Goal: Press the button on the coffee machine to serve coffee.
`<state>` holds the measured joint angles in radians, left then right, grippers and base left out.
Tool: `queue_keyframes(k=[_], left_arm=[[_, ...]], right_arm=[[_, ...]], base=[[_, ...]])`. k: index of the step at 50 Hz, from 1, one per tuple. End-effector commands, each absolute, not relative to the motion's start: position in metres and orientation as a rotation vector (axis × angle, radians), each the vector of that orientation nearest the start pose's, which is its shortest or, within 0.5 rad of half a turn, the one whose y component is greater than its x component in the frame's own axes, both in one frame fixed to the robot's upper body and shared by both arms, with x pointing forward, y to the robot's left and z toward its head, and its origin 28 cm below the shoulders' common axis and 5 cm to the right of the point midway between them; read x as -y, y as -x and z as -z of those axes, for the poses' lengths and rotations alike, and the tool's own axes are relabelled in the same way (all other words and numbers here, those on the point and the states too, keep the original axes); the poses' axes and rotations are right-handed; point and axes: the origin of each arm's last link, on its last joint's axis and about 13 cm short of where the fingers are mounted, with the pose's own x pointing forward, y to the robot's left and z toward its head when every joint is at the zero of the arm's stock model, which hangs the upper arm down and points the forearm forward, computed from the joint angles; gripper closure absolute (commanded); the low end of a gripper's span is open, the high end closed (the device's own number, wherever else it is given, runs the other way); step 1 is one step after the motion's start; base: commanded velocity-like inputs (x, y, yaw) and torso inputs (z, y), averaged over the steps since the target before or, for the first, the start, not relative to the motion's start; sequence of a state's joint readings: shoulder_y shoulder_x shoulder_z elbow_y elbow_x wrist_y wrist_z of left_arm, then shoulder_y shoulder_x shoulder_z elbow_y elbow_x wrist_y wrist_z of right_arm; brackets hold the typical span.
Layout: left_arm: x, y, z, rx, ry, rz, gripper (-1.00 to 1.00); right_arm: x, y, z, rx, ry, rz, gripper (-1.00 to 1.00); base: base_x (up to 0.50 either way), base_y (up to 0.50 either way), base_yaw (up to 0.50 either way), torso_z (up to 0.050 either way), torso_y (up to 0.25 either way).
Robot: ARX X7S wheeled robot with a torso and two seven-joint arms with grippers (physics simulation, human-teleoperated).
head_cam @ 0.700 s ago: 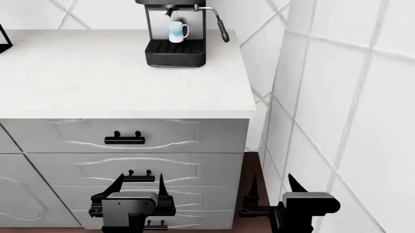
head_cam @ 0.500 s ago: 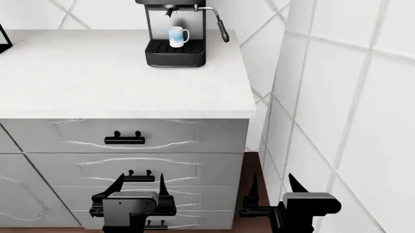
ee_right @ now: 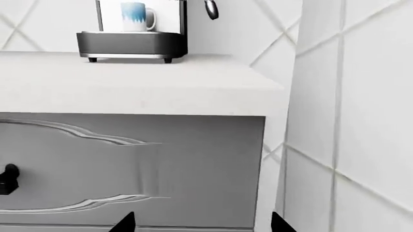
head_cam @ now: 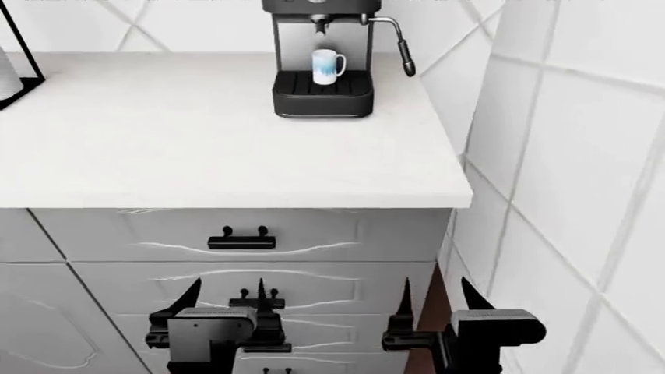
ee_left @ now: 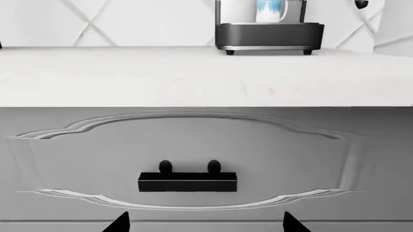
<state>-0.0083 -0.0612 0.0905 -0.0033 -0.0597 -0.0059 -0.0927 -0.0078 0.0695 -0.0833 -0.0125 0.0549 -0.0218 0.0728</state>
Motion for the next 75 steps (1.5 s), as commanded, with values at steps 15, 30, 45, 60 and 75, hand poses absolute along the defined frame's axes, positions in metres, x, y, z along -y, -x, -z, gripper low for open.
queue_keyframes(k=[15, 30, 45, 60, 75], left_arm=[[-0.2039, -0.2109, -0.0134, -0.003, -0.017, -0.001, -1.0], [-0.2029, -0.2094, -0.0145, 0.01, -0.036, 0.0, -1.0], [-0.2024, -0.2083, -0.0165, 0.046, -0.062, 0.006, -1.0], [-0.2018, -0.2081, -0.0194, 0.073, -0.048, 0.011, -1.0], [-0.2034, -0.2097, -0.0209, 0.08, -0.015, -0.002, -1.0]], right_arm=[[0.0964, -0.2091, -0.0137, 0.017, 0.022, -0.003, -1.0], [0.097, -0.209, -0.0147, 0.022, 0.018, 0.012, -1.0], [0.0971, -0.2087, -0.0163, 0.031, 0.024, 0.016, -1.0], [0.0969, -0.2091, -0.0167, 0.029, 0.026, 0.018, -1.0], [0.097, -0.2095, -0.0166, 0.026, 0.021, 0.019, -1.0]], base=[[0.26, 0.47, 0.0, 0.0, 0.0], [0.0, 0.1, 0.0, 0.0, 0.0], [0.0, 0.0, 0.0, 0.015, 0.0], [0.0, 0.0, 0.0, 0.05, 0.0], [0.0, 0.0, 0.0, 0.047, 0.0]])
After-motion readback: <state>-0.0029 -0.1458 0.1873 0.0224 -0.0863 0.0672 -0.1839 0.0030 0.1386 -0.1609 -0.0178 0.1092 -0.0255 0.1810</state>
